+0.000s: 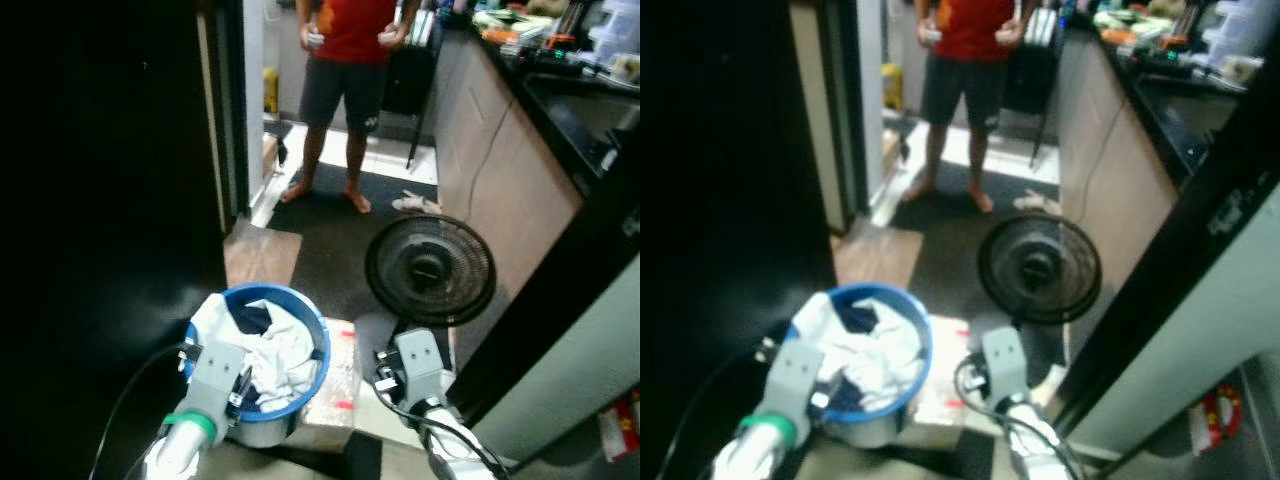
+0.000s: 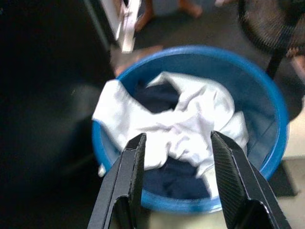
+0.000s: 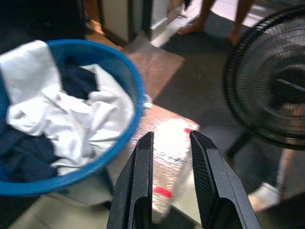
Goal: Clothes washing
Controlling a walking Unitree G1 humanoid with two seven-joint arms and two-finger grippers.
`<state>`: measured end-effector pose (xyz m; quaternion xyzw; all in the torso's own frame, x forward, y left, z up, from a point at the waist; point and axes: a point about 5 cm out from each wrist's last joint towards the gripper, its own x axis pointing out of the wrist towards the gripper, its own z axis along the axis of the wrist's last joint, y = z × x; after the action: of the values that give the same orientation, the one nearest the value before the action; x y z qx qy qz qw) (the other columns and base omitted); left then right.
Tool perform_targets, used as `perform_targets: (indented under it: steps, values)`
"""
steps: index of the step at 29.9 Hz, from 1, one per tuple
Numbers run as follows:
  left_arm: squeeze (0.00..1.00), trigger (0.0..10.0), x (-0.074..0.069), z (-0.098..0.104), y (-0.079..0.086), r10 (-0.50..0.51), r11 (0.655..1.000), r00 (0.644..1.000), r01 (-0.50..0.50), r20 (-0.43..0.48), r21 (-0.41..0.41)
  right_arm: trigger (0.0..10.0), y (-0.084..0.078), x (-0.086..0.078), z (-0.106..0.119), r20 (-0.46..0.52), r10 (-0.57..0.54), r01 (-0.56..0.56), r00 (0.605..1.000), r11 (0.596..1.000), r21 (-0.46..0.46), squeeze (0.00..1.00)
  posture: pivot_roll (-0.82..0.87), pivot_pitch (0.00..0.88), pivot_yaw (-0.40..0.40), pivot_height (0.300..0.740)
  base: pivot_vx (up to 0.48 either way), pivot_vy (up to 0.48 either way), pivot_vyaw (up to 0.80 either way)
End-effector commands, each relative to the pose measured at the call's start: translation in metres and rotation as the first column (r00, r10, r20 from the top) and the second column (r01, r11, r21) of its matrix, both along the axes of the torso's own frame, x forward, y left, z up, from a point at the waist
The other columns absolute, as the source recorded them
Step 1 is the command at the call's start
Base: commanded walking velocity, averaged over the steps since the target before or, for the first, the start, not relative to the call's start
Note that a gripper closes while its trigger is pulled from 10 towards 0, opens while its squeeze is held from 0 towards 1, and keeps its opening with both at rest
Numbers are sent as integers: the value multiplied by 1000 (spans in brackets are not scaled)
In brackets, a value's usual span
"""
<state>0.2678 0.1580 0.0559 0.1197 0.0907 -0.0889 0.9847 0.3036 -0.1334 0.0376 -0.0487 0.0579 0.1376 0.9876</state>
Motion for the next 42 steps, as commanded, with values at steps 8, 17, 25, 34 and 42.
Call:
perform_targets:
  steps: [8,17,25,34,42]
  values:
    - [0,10000,-3,-6,1,9,1000,1000,-8,-24,17,10000,-4,-4,-6,-23,-8,8,1000,1000,-5,0,106,63,-20,740,0,0,0]
    - [0,10000,-2,-6,3,24,999,1000,-24,-19,22,10000,-2,-5,-6,-20,8,-8,1000,1000,-9,0,107,65,-20,740,0,0,0]
    - [0,10000,-12,-31,7,32,999,992,-33,-118,-13,10000,-2,-14,-25,-133,-2,-1,991,1000,-23,0,110,60,-21,740,0,0,0]
    - [0,10000,-42,-78,7,-5,999,955,19,-297,45,10000,1,-33,-55,-321,-49,41,946,999,-32,0,89,59,-28,740,0,0,0]
    - [0,10000,-61,-99,9,-5,991,931,54,-365,124,10000,-6,-48,-71,-399,-100,71,912,994,-88,0,71,58,-44,740,0,0,0]
